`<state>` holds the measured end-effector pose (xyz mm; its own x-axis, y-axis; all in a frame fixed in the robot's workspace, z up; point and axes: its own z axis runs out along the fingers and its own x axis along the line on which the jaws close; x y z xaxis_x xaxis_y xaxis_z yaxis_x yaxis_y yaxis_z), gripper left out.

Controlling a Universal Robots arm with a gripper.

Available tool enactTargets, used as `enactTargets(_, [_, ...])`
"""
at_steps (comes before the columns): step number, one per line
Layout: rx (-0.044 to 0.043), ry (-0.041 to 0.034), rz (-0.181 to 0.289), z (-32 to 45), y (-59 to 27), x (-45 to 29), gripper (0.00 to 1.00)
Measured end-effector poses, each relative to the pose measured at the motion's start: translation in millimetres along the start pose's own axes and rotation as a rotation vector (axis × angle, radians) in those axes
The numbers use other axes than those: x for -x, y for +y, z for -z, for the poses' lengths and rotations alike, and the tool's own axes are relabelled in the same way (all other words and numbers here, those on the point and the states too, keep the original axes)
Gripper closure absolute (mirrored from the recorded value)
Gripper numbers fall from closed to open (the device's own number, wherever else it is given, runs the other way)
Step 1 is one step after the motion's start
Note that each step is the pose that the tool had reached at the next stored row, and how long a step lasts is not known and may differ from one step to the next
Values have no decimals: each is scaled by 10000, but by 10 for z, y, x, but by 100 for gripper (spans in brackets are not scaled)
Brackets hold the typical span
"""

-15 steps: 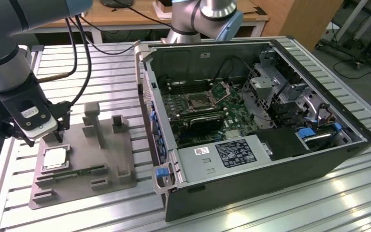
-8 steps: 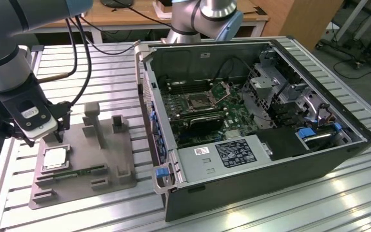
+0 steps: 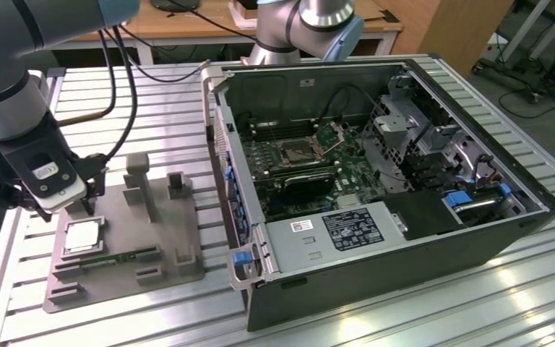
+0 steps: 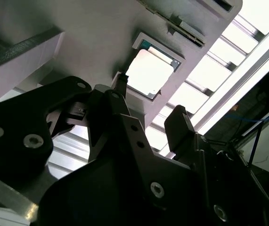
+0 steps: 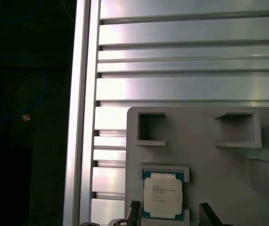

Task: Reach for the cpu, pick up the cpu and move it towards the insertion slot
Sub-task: 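Pick up the cpu and move it towards the insertion slot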

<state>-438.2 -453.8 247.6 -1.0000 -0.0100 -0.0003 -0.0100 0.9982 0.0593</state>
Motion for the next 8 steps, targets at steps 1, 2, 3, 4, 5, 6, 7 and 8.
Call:
enactTargets(1, [0,0,1,-3,-3,0,41])
enactTargets(2, [1,-1,0,-8,-6,0,41])
enactTargets(3, [1,-1,0,-12,-10,0,41])
enactTargets(4, [1,-1,0,-18,-14,0,41])
enactTargets(5, [-1,1,1,-22,-20,0,41])
enactTargets(6, [-1,2,1,-28,-29,0,41])
enactTargets(7, [-1,1,0,-41,-40,0,41])
enactTargets(8, [2,-2,0,-55,-46,0,41])
